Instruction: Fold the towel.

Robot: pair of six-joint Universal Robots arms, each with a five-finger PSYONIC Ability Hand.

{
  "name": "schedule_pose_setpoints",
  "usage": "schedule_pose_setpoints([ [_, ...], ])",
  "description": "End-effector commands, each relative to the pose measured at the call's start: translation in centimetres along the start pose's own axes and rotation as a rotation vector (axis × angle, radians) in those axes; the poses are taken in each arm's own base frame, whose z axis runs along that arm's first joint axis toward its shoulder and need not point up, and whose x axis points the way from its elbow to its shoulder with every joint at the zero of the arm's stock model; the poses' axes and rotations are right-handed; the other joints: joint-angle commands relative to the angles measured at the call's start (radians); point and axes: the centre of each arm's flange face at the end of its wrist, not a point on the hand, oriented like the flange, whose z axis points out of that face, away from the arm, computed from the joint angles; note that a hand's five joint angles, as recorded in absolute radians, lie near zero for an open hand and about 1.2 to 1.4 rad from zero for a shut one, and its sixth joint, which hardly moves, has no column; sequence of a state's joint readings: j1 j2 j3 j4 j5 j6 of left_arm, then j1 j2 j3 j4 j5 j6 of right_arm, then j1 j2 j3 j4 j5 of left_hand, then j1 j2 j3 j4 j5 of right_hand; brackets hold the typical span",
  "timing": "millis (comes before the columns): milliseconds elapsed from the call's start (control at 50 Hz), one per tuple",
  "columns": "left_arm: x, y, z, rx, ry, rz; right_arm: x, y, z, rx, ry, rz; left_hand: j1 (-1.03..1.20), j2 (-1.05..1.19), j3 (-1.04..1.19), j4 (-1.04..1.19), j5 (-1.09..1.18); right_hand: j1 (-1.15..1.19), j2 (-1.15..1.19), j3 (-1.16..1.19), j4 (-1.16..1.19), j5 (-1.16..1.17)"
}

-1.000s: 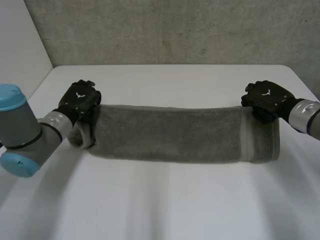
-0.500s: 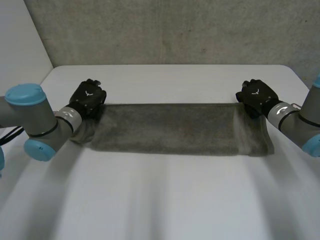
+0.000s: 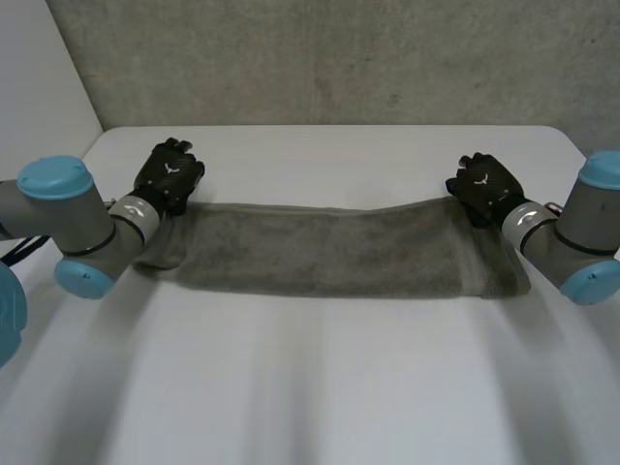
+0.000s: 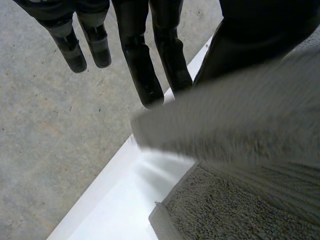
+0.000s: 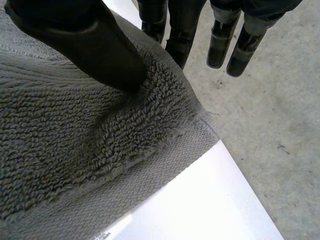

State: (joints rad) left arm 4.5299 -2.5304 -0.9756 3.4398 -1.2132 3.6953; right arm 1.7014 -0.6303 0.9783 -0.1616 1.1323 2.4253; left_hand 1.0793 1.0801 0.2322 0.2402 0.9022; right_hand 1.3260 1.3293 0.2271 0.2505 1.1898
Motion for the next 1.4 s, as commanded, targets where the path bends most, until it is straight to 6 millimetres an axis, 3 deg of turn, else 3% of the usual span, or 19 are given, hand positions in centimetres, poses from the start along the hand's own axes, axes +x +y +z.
schedule_pose_setpoints([
  [20, 0.2, 0.5, 0.1, -0.008, -0.004, 0.000, -0.3, 0.7, 0.5, -0.017, 0.014, -0.001, -0.271, -0.272, -0.058, -0.066, -0.268, -0.057, -0.060, -0.053, -0.076, -0.095],
  [40, 0.1, 0.4, 0.1, -0.006, -0.009, 0.002, -0.3, 0.7, 0.5, -0.017, 0.014, -0.001, -0.537, -0.538, -0.058, -0.066, -0.535, -0.058, -0.061, -0.053, -0.076, -0.096],
  [60, 0.1, 0.4, 0.1, -0.006, -0.009, 0.002, -0.2, 0.7, 0.5, -0.024, 0.022, -0.001, -0.540, -0.541, -0.058, -0.066, -0.537, -0.715, -0.718, -0.053, -0.076, -0.753],
  [80, -0.2, 0.1, 0.1, -0.003, -0.025, 0.005, 0.0, 0.5, 0.4, -0.026, 0.030, -0.003, -0.831, -0.831, -0.058, -0.066, -0.828, -1.151, -1.155, -0.053, -0.076, -1.190],
  [160, -1.9, -1.4, 0.1, 0.023, -0.101, 0.024, 0.9, -0.6, 0.0, -0.024, 0.063, -0.009, -0.892, -0.893, -0.058, -0.066, -0.890, -1.151, -1.155, -0.053, -0.076, -1.190],
  [220, -2.6, -2.3, 0.1, 0.042, -0.127, 0.034, 2.0, -2.6, -0.9, 0.007, 0.086, 0.003, -0.889, -0.890, -0.058, -0.066, -0.887, -1.151, -1.155, -0.053, -0.076, -1.190],
  [260, -3.9, -3.9, -0.4, 0.069, -0.161, 0.043, 2.6, -3.7, -1.5, 0.029, 0.103, 0.027, -0.889, -0.890, -0.058, -0.066, -0.887, -1.151, -1.155, -0.053, -0.076, -1.190],
  [300, -4.5, -4.9, -0.9, 0.084, -0.174, 0.047, 3.9, -5.9, -2.8, 0.081, 0.151, 0.077, -0.889, -0.890, -0.058, -0.066, -0.887, -1.151, -1.155, -0.053, -0.076, -1.190],
  [360, -5.3, -6.4, -1.9, 0.096, -0.182, 0.047, 4.4, -6.8, -3.7, 0.099, 0.168, 0.099, -0.881, -0.881, -0.058, -0.066, -0.878, -1.151, -1.155, -0.053, -0.076, -1.190],
  [440, -5.7, -7.0, -3.3, 0.077, -0.182, 0.043, 4.4, -8.3, -6.5, 0.098, 0.163, 0.126, -0.878, -0.878, -0.058, -0.066, -0.875, -1.151, -1.155, -0.053, -0.076, -1.190],
  [540, -3.5, -5.7, -6.9, -0.047, -0.083, -0.011, 3.0, -7.8, -9.1, 0.034, 0.129, 0.157, -0.875, -0.875, -0.058, -0.066, -0.872, -1.151, -1.155, -0.053, -0.076, -1.190],
  [640, -2.3, -3.7, -8.4, -0.128, -0.017, -0.057, 1.2, -6.0, -10.8, -0.051, 0.080, 0.176, -0.863, -0.864, -0.058, -0.066, -0.860, -1.151, -1.155, -0.053, -0.076, -1.190],
  [680, -1.9, -3.3, -8.6, -0.141, -0.003, -0.065, 0.2, -4.8, -11.4, -0.096, 0.059, 0.170, -0.860, -0.861, -0.058, -0.066, -0.857, -1.151, -1.155, -0.053, -0.076, -1.190],
  [840, -0.4, -0.7, -7.8, -0.182, 0.025, -0.089, -1.2, -3.1, -11.7, -0.152, 0.019, 0.162, -0.857, -0.858, -0.058, -0.066, -0.854, -1.151, -1.155, -0.053, -0.076, -1.190],
  [940, -0.6, 0.6, -5.9, -0.159, -0.012, -0.066, -1.5, -2.7, -11.6, -0.161, 0.014, 0.166, -0.857, -0.858, -0.058, -0.066, -0.854, -1.151, -1.155, -0.053, -0.076, -1.190],
  [1060, -3.5, 2.5, -3.5, -0.201, -0.196, -0.034, -1.8, -2.3, -11.6, -0.170, 0.005, 0.170, -0.854, -0.855, -0.058, -0.066, -0.851, -1.151, -1.155, -0.053, -0.076, -1.190],
  [1160, -4.6, 3.7, -3.8, -0.239, -0.235, -0.035, -1.9, -2.3, -11.6, -0.173, 0.004, 0.172, -0.854, -0.855, -0.058, -0.066, -0.851, -1.151, -1.155, -0.053, -0.076, -1.190],
  [1260, -4.5, 4.2, -4.5, -0.271, -0.228, -0.048, -2.0, -2.2, -11.7, -0.176, 0.002, 0.174, -0.854, -0.855, -0.058, -0.066, -0.851, -1.151, -1.155, -0.053, -0.076, -1.190],
  [1400, -4.3, 2.0, -6.7, -0.276, -0.215, -0.059, -2.3, -1.9, -12.0, -0.189, -0.005, 0.181, -0.860, -0.861, -0.058, -0.066, -0.857, -1.151, -1.155, -0.053, -0.076, -1.190],
])
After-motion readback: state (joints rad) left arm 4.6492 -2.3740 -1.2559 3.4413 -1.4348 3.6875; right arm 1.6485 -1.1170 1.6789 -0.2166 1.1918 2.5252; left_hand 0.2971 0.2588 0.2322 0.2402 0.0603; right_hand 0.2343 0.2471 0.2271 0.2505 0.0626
